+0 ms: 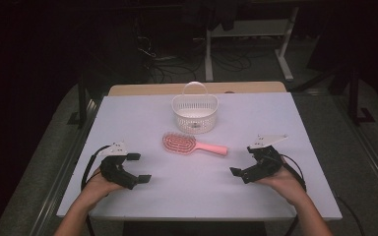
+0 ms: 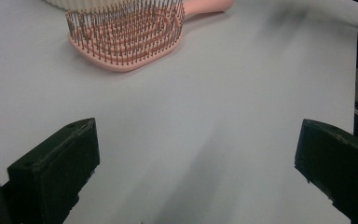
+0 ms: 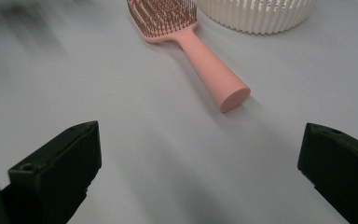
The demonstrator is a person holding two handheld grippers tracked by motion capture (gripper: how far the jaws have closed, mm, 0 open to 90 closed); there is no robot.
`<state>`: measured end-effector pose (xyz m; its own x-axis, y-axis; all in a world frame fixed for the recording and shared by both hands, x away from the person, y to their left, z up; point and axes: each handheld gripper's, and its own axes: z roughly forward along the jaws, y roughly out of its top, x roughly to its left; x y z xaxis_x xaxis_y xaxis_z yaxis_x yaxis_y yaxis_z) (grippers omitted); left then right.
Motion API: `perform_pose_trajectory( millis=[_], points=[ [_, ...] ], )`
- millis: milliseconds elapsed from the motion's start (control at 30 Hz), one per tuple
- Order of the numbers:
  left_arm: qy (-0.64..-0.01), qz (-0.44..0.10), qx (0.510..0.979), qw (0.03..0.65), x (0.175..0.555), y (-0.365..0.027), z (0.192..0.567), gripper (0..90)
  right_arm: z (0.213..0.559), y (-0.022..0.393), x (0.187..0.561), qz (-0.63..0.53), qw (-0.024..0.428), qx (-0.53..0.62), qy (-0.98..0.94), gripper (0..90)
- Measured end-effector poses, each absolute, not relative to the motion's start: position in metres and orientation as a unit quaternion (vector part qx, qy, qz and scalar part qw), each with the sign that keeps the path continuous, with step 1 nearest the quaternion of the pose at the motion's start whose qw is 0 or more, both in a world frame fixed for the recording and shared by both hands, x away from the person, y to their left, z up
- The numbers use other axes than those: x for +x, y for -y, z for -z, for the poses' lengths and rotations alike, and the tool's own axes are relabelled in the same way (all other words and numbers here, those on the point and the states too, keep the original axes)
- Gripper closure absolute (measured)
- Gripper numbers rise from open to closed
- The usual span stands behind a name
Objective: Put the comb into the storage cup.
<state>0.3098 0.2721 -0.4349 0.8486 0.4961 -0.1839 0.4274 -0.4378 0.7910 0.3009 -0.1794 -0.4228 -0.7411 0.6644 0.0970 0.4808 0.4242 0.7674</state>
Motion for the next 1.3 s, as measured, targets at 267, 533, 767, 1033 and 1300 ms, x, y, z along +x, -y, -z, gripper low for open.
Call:
perform_pose_trajectory(
  millis=[267, 533, 767, 1033, 1300],
  points=[
    [-0.271, -0.037, 0.847, 0.456, 0.31, -0.27, 0.434, 0.0, 0.418, 0.178, 0.303, -0.417, 0.112, 0.342, -0.835, 0.0],
    [-0.268, -0.036, 0.849, 0.454, 0.311, -0.269, 0.434, 0.0, 0.417, 0.179, 0.306, -0.416, 0.111, 0.347, -0.833, 0.0],
    [-0.268, -0.037, 0.849, 0.454, 0.31, -0.269, 0.435, 0.0, 0.414, 0.179, 0.31, -0.416, 0.112, 0.346, -0.833, 0.0],
    [-0.268, -0.035, 0.848, 0.456, 0.31, -0.268, 0.434, 0.0, 0.409, 0.177, 0.316, -0.415, 0.112, 0.342, -0.835, 0.0],
    [-0.267, -0.035, 0.849, 0.454, 0.31, -0.268, 0.435, 0.0, 0.405, 0.175, 0.322, -0.414, 0.11, 0.339, -0.838, 0.0]
  ],
)
